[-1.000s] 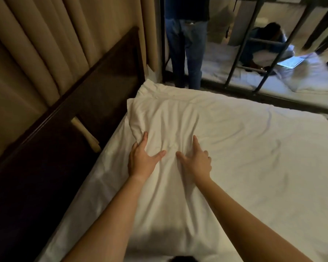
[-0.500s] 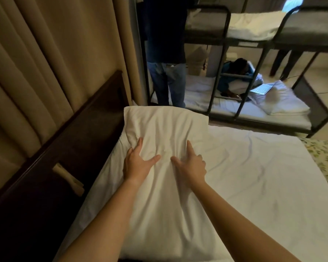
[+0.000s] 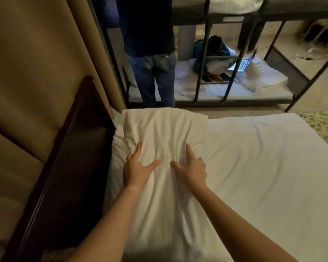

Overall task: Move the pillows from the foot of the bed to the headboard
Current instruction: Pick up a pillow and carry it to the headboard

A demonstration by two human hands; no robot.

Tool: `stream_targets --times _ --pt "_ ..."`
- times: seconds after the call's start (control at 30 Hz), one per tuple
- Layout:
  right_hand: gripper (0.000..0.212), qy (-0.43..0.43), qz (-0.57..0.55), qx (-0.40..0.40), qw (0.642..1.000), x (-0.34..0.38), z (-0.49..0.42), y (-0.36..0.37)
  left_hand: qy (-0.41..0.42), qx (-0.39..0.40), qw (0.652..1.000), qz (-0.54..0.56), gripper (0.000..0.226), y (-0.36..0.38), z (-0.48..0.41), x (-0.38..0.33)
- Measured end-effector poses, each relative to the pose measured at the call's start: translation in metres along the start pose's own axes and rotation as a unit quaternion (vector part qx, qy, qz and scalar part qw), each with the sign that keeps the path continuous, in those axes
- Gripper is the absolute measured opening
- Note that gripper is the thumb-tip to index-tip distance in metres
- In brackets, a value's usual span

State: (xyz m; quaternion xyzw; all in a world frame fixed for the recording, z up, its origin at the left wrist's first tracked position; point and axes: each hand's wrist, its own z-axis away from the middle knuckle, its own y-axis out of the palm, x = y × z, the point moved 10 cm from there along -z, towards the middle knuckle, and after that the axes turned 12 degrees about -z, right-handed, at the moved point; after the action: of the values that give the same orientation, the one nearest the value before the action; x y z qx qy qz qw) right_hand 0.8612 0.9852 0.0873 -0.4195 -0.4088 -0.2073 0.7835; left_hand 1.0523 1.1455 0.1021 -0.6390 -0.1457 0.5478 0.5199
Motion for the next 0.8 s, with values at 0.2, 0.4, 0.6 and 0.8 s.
stream_targets --times 0.2,0.4,0.6,0.8 --pt "0.098 0.036 0.01 -0.016 0.999 0.005 -0.059 0.085 -0.013 0.042 0.999 0.016 0.118 0.019 -0.094 0.065" --pt "0.099 0.034 0.01 -0.01 0.999 0.001 -0.096 0.153 -0.009 0.015 0.999 0.026 0.112 0.028 -0.143 0.119" --pt "0.1 0.016 0.01 0.002 1.0 -0.004 -0.115 0.196 -0.02 -0.004 0.999 0.031 0.106 0.035 -0.161 0.158" --pt "0.099 -0.02 0.003 0.009 1.0 -0.007 -0.139 0.223 -0.028 -0.028 0.998 0.039 0.102 0.049 -0.183 0.193"
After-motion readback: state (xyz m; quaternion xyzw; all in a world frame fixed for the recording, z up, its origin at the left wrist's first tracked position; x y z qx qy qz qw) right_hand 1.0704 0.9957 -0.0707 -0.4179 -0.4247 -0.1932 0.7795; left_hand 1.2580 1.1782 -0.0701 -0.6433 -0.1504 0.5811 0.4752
